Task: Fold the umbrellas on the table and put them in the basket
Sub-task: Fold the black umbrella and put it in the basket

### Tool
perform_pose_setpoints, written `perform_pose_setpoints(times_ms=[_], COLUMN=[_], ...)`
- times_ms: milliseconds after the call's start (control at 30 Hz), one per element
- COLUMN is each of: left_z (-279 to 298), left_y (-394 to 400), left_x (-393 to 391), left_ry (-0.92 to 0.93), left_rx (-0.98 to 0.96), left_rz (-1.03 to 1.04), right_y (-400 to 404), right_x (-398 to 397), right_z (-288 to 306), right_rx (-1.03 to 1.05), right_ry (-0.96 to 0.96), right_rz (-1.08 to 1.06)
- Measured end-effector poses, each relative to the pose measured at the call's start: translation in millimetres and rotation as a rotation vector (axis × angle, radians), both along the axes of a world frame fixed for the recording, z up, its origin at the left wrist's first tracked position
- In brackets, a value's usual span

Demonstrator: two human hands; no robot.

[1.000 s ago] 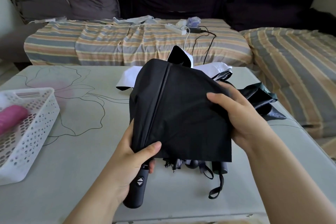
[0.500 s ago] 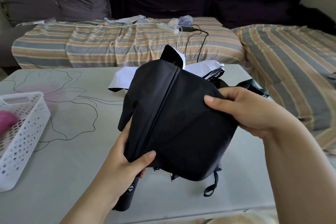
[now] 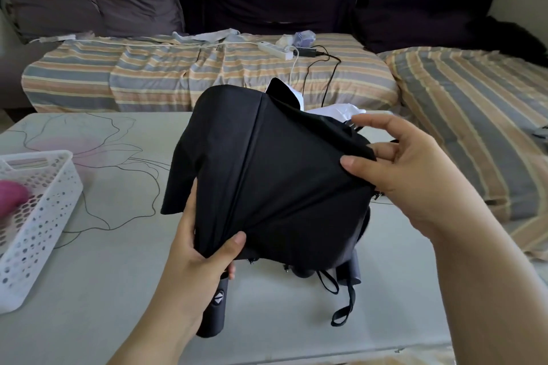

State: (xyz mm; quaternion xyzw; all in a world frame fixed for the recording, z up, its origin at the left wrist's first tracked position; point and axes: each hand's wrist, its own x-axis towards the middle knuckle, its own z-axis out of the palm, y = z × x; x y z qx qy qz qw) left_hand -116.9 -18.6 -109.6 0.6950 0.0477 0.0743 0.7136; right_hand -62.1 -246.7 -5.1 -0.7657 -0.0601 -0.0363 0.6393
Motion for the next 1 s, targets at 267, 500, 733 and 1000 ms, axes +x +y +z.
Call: perform_pose_setpoints(times_ms=[267,500,733,1000], left_z=[1,5,6,3], left_y=[2,2,2,-5], left_x=[0,-7,-4,-1], left_ry=[0.003,-0.006,0.007,0.01], left_rx=[0.031,0.154,0.102,0.052], left_rz=[0.005,-0.061,-0.007,-0.017], right_y=[-3,-6,-11,8], right_x=[-3,-3,-3,-7], right_z=[10,7,7,11], right_rx=[-0.161,-0.324,-0.131,0.602], right_ry=[-0.02,0.173,0.156,0.14], right_rz=[0.183,0.297,0.133,0.239])
